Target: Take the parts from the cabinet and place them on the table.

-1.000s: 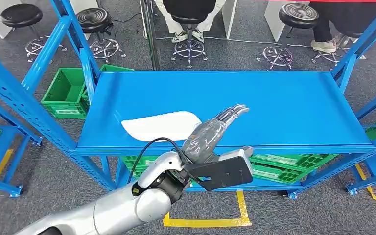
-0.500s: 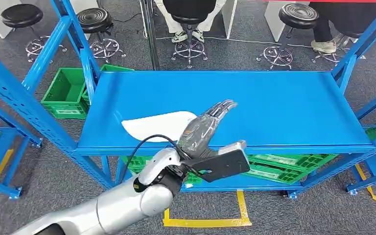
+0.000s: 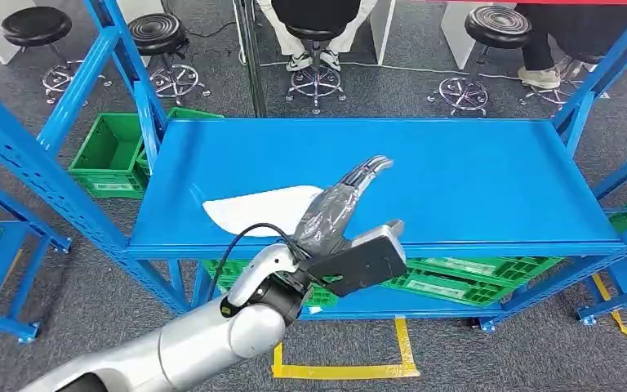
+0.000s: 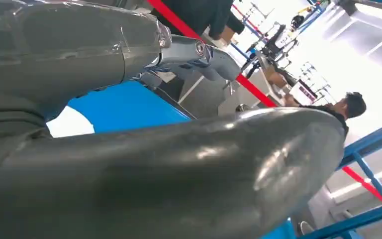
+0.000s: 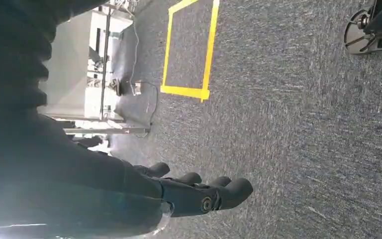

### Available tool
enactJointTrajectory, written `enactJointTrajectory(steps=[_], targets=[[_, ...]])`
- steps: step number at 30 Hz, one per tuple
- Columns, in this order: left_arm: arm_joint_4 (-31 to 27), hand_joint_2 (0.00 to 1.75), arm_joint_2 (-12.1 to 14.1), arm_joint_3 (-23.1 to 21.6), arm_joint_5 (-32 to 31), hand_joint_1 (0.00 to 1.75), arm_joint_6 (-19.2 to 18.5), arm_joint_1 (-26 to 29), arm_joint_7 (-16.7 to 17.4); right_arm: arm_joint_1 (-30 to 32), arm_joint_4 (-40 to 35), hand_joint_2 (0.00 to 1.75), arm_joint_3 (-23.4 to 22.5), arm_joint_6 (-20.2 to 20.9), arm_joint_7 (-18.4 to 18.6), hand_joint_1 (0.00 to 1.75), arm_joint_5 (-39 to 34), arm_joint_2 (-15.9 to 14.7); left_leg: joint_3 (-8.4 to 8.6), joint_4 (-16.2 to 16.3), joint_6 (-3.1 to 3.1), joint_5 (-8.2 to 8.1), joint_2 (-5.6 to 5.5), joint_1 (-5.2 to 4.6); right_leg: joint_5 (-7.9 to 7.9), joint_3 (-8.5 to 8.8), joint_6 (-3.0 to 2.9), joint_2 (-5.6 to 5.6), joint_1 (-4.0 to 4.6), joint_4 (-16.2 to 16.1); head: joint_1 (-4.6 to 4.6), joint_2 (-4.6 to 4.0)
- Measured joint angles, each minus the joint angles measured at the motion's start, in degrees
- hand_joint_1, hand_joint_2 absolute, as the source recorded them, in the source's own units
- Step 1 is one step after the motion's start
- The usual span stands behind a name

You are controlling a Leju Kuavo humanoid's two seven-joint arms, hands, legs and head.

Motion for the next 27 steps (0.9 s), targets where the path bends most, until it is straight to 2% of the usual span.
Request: enactJointTrajectory(steps=[27], targets=[[-0.94, 0.00, 0.22, 0.09, 0.50, 0.00, 0.66, 0.01, -0.48, 0.01, 0.00, 1.75, 0.35, -0.11, 0.00, 0.00, 0.00, 0.00, 0.01, 0.00, 0.00, 0.00, 0.10, 0.00, 0.00, 0.00, 0.00, 0.03, 0.00, 0.00, 0.00, 0.00]])
